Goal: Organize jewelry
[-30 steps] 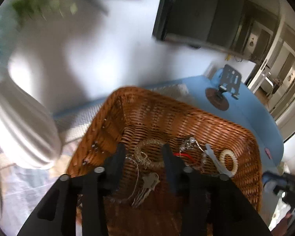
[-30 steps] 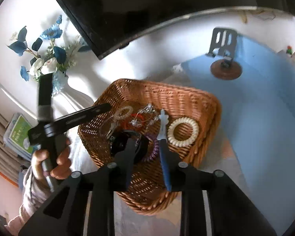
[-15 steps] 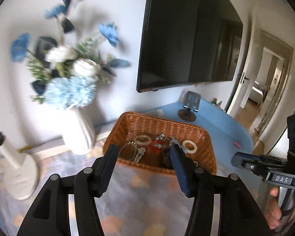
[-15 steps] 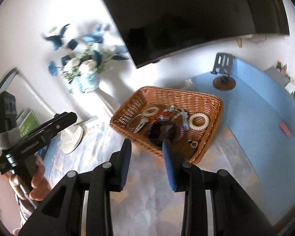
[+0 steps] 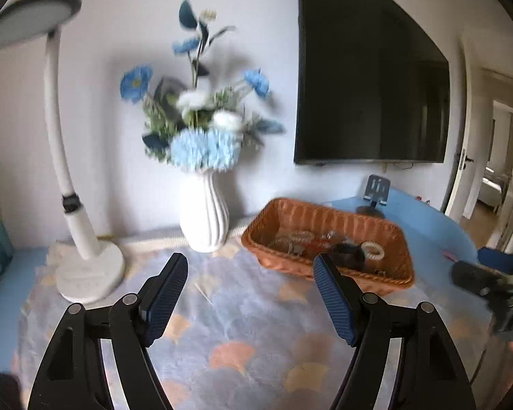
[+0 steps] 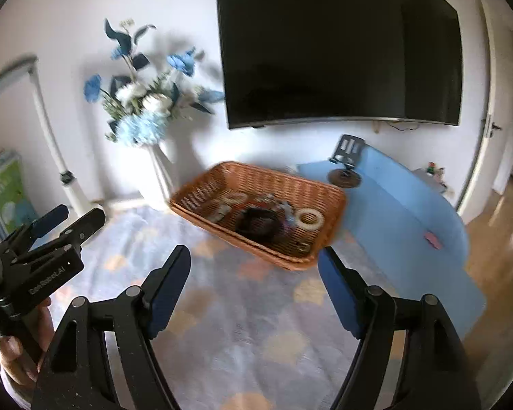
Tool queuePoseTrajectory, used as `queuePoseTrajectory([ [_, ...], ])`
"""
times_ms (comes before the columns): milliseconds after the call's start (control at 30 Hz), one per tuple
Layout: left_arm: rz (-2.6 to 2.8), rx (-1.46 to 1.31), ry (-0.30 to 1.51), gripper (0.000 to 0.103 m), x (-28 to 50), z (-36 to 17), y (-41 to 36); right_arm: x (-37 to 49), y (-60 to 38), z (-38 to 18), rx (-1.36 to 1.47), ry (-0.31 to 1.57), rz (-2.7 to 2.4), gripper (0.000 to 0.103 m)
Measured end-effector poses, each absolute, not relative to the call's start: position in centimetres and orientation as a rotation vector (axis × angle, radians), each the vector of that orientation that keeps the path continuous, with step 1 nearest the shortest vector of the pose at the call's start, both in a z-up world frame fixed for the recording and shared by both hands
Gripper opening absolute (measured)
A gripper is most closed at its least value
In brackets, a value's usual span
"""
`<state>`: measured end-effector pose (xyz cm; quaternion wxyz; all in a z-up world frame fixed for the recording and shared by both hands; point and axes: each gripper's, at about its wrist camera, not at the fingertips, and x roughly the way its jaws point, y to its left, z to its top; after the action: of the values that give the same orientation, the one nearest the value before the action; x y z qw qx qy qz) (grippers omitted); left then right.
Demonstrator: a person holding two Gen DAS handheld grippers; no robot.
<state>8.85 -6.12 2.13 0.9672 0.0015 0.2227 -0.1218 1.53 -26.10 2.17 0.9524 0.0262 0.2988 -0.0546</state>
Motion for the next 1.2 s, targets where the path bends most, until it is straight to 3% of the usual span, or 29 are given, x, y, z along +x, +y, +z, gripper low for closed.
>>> queuePoseTrajectory([
  [400, -0.18, 0.064, 0.46, 0.077, 9.2, -1.5, -5.8, 3.1, -26.3, 0.3, 0.031, 0.664, -0.162, 0.079],
  [1200, -0.113, 0.01, 0.441, 0.077, 9.0, -1.2, -4.2, 4.6, -27.4, -3.0, 0.032, 0.755, -0.205, 0.079],
])
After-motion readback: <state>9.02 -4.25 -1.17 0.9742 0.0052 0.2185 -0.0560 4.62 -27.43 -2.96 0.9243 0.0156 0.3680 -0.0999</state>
